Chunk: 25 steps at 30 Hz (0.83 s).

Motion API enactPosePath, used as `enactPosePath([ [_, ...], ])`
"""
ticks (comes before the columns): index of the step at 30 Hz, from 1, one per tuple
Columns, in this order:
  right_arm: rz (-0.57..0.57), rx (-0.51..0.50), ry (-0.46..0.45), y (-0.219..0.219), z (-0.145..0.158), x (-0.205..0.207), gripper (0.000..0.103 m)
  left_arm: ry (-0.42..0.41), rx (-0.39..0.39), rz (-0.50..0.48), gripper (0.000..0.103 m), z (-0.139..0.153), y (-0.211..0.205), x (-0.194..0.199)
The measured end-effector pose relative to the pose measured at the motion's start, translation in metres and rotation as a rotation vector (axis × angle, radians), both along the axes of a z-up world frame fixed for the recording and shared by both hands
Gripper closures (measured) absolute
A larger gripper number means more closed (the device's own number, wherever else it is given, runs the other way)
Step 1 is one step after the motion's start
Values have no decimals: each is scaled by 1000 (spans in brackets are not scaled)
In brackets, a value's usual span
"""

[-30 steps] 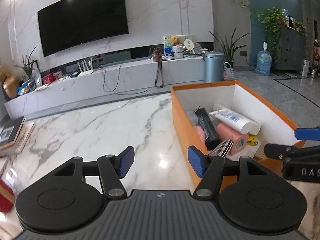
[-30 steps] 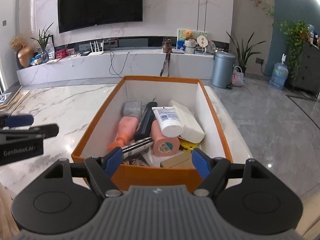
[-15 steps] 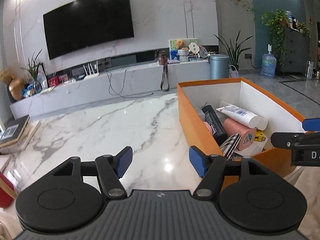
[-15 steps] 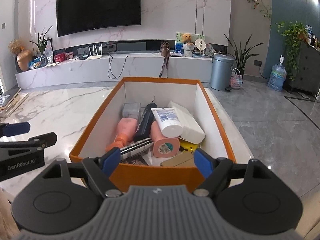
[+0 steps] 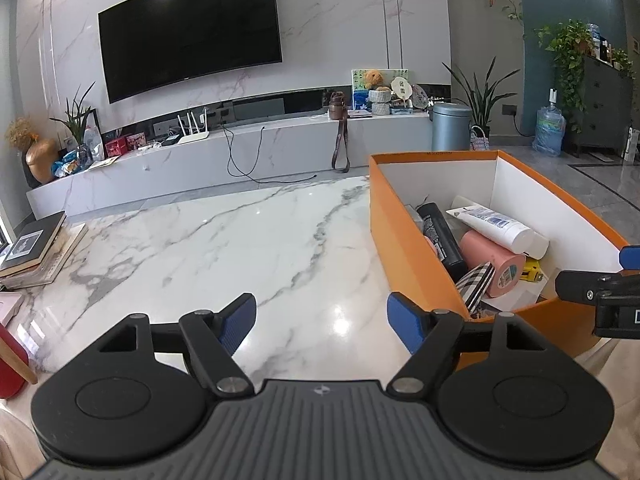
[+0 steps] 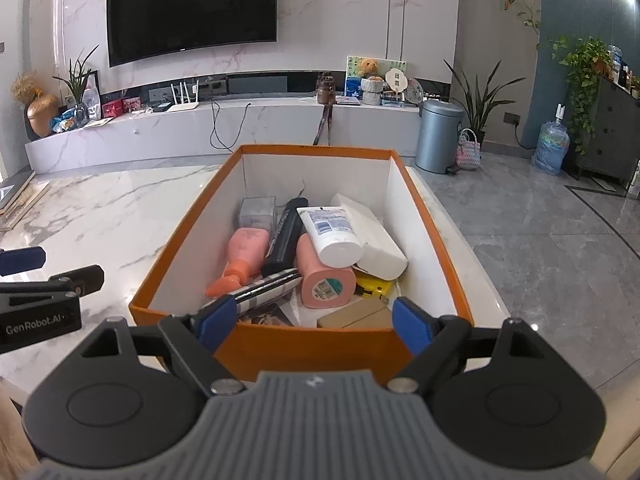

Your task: Organize rigid objects

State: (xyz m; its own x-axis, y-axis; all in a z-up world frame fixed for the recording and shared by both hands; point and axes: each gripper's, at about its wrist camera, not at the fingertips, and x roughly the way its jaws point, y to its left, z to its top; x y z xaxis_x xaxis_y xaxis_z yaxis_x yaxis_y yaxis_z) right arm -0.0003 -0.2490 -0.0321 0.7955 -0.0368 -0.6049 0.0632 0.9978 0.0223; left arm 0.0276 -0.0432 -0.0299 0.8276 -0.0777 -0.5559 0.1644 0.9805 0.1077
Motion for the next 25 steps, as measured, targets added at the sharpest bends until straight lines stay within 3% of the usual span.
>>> enactPosePath([
  [25, -2, -14, -15, 2, 1, -2, 18, -7, 9, -14, 15, 1, -2, -2],
])
